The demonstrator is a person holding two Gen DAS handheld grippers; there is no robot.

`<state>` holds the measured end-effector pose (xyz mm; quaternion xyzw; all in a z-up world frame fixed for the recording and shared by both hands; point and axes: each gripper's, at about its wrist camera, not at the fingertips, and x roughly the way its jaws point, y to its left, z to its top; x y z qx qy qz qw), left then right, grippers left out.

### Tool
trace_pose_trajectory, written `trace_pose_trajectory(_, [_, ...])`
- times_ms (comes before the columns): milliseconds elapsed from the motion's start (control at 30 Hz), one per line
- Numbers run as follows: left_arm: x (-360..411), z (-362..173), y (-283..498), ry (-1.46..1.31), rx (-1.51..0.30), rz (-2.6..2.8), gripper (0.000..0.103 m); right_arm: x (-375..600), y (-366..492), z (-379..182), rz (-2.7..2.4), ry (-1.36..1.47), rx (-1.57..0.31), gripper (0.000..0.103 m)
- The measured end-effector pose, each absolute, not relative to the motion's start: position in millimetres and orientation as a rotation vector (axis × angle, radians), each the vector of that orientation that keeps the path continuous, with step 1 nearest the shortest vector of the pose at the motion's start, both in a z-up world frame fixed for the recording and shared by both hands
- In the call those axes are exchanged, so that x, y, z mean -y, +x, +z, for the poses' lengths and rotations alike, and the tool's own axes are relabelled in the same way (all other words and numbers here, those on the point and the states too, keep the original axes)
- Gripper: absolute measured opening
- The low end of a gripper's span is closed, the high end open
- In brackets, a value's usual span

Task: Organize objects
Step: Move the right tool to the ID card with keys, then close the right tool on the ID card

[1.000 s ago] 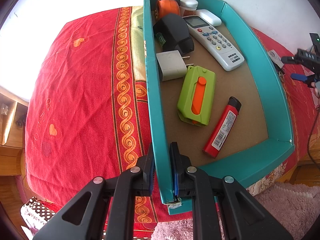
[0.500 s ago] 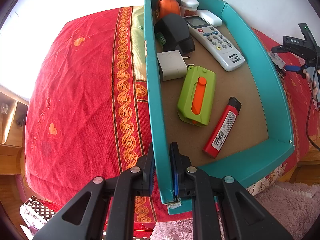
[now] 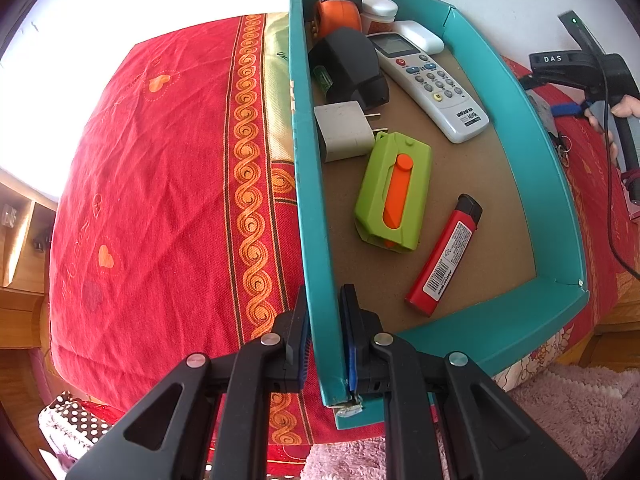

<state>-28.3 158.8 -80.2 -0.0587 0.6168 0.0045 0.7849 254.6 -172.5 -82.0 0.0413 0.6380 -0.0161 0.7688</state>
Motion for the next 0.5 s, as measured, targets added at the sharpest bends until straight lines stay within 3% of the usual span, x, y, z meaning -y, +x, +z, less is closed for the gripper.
trace_pose_trajectory(267, [-158.8,-80.3,-28.2,-0.128,-1.331,0.011,0.012,146.6,252.0,-81.1,0.021,-0.029,-1.373,0.081])
trace_pose_trajectory(400, [-158.6,-80.3,-28.1,-0.127,-1.33,0.01,0.012,152.0,225.6,-77.1,0.049,-0.054,-1.342,0.064])
trace_pose_trajectory(500, [-158.4,-80.4,-28.4,-0.124,-1.331,0.009,0.012,149.5,222.5,-75.0,0.063,-0.06,-1.336,0.063])
